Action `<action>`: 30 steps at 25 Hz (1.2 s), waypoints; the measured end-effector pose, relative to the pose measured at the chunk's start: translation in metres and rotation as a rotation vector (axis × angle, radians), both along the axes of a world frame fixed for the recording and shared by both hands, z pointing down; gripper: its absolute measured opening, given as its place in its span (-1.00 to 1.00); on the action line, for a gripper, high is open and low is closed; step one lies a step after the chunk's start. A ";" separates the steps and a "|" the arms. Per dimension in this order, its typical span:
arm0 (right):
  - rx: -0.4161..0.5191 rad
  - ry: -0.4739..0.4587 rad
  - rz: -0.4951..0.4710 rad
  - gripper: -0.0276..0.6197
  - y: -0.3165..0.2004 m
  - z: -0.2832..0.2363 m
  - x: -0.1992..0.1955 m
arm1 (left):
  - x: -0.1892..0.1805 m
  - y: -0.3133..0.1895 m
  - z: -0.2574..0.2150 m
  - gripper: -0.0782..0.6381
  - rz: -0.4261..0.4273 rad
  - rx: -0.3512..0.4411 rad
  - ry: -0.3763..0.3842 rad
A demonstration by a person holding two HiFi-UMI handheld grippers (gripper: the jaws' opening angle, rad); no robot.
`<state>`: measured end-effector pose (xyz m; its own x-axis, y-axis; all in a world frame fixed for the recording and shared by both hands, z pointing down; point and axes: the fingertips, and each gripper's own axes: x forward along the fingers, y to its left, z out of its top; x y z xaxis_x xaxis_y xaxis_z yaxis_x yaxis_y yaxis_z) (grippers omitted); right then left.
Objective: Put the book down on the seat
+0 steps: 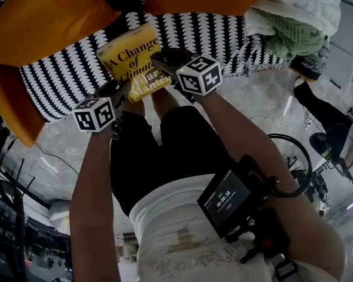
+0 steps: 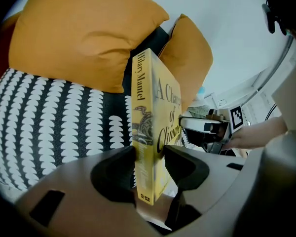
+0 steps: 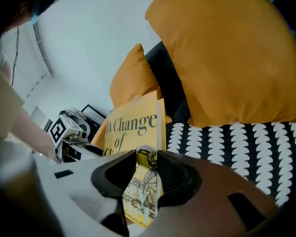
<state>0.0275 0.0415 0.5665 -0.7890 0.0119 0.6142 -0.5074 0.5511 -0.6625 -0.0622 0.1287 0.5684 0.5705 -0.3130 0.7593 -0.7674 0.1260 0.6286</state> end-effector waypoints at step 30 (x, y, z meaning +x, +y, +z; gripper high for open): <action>-0.108 0.222 0.075 -0.56 -0.006 0.110 0.003 | -0.012 -0.018 0.111 -0.20 0.115 -0.173 -0.089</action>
